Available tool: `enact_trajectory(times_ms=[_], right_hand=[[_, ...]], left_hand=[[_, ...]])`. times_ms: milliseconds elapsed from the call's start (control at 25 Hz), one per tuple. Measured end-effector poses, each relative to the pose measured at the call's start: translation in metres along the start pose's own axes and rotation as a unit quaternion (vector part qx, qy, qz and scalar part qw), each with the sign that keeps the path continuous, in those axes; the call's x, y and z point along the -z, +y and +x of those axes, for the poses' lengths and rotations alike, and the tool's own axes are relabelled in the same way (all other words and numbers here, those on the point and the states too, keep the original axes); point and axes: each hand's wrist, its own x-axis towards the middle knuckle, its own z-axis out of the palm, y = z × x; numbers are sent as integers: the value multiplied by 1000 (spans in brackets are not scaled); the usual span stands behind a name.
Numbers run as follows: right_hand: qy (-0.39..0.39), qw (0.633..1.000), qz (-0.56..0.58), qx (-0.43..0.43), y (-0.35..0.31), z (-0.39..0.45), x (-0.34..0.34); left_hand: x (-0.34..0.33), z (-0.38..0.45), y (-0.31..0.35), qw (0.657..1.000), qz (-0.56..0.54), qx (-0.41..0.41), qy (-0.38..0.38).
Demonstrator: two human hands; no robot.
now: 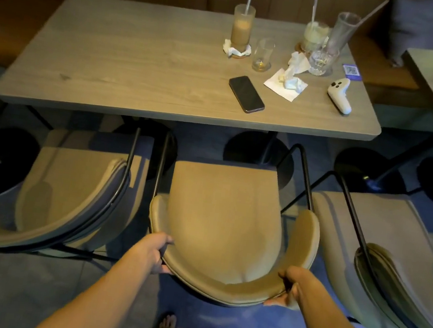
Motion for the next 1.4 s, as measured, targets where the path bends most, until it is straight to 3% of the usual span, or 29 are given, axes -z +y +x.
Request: enact_trajectory(times_ms=[320, 560, 840, 920, 960, 1040, 1120, 1200, 1280, 1400], right_hand=[[-26, 999, -36, 26, -35, 6, -55], [1, 996, -59, 68, -38, 5, -80], [36, 997, -55, 44, -41, 15, -83], [92, 992, -60, 57, -37, 24, -92], [158, 982, -64, 76, -32, 21, -99], [287, 932, -173, 135, -26, 6, -118], [328, 881, -300, 161, -17, -12, -146], [282, 858, -378, 204, -11, -18, -179], [175, 865, -395, 254, -8, -26, -215], [-11, 893, -340, 295, -8, -43, -264]], left_hand=[[33, 20, 54, 999, 4, -32, 9], [54, 36, 67, 998, 16, -53, 7], [67, 53, 64, 996, -5, -83, -26], [75, 59, 57, 995, -14, -98, -27], [79, 62, 53, 994, -10, -102, -36], [88, 61, 51, 992, 36, -110, -46], [99, 52, 55, 983, 99, -157, 12], [118, 47, 66, 948, 151, -248, 133], [142, 42, 80, 891, 211, -319, 244], [171, 53, 99, 838, 273, -366, 298]])
